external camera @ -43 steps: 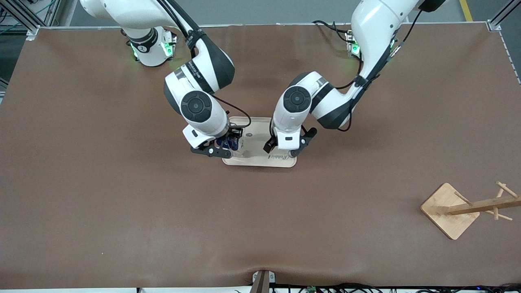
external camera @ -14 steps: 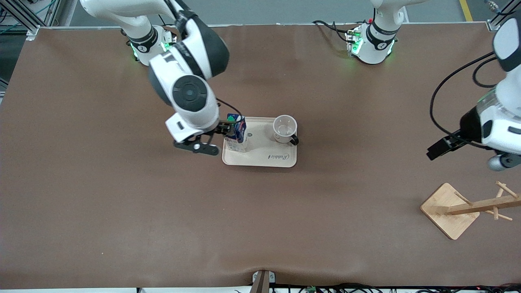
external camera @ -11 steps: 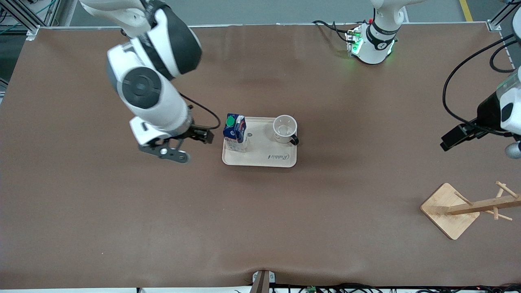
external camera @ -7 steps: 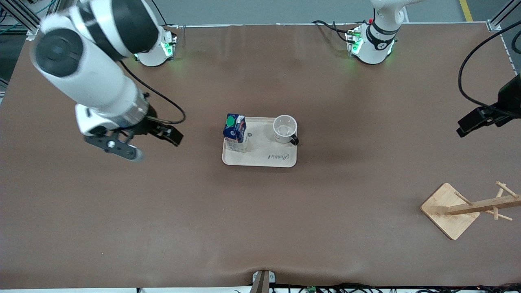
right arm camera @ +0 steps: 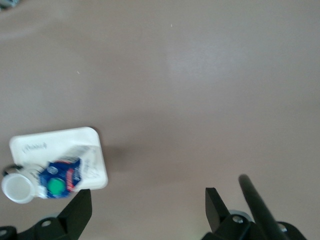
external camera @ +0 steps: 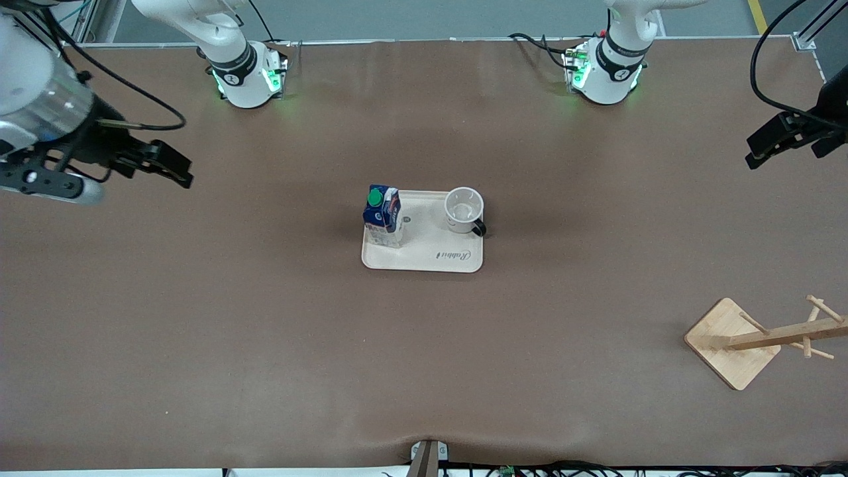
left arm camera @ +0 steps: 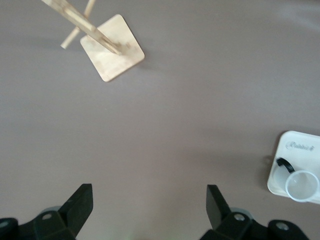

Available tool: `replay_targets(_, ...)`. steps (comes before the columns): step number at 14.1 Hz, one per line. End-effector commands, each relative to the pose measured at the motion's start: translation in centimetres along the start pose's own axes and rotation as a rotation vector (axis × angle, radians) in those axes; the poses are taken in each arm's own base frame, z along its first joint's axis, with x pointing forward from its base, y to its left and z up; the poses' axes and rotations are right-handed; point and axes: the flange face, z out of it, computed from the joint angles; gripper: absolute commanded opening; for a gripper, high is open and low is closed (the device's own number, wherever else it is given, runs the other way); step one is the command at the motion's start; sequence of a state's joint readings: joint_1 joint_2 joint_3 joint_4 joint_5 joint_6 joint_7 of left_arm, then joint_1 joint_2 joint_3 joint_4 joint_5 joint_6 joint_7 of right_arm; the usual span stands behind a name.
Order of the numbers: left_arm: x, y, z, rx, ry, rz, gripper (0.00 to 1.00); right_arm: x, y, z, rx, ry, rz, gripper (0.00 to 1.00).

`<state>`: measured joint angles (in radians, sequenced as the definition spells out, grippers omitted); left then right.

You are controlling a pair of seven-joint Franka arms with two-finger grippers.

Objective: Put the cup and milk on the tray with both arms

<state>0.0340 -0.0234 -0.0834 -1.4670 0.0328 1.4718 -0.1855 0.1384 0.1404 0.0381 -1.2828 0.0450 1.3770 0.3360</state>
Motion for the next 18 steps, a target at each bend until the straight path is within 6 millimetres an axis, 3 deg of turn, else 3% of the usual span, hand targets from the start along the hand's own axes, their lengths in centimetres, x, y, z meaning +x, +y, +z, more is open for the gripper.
replay_targets(1,-1.1,-1.5,0.2,-0.038,-0.012,0.014,1.0,-2.4,3.6,0.4,-0.006,-0.004,-0.045,1.0)
replay_targets(4,-1.2,-0.8,0.0,-0.038,-0.01,0.017,1.0,-3.8,7.4,1.6,-0.03,0.051,-0.192,1.0)
replay_targets(6,-1.3,0.5,0.1,-0.036,-0.013,0.034,1.0,-3.0,10.7,2.1,-0.024,0.045,-0.212,1.0)
replay_targets(7,-1.3,0.7,0.2,-0.035,-0.015,0.034,1.0,-3.0,11.4,2.2,-0.019,0.031,-0.245,1.0)
replay_targets(10,-1.4,0.9,0.5,-0.032,-0.031,0.044,1.0,-3.2,12.2,1.9,-0.012,0.008,-0.272,1.0)
replay_targets(12,-1.4,1.5,0.8,-0.028,-0.036,0.053,1.0,-3.3,11.2,0.7,-0.015,0.033,-0.28,1.0)
replay_targets(18,-2.4,1.6,0.1,-0.017,-0.054,0.069,1.0,-3.3,10.7,1.2,0.026,0.022,-0.273,1.0)
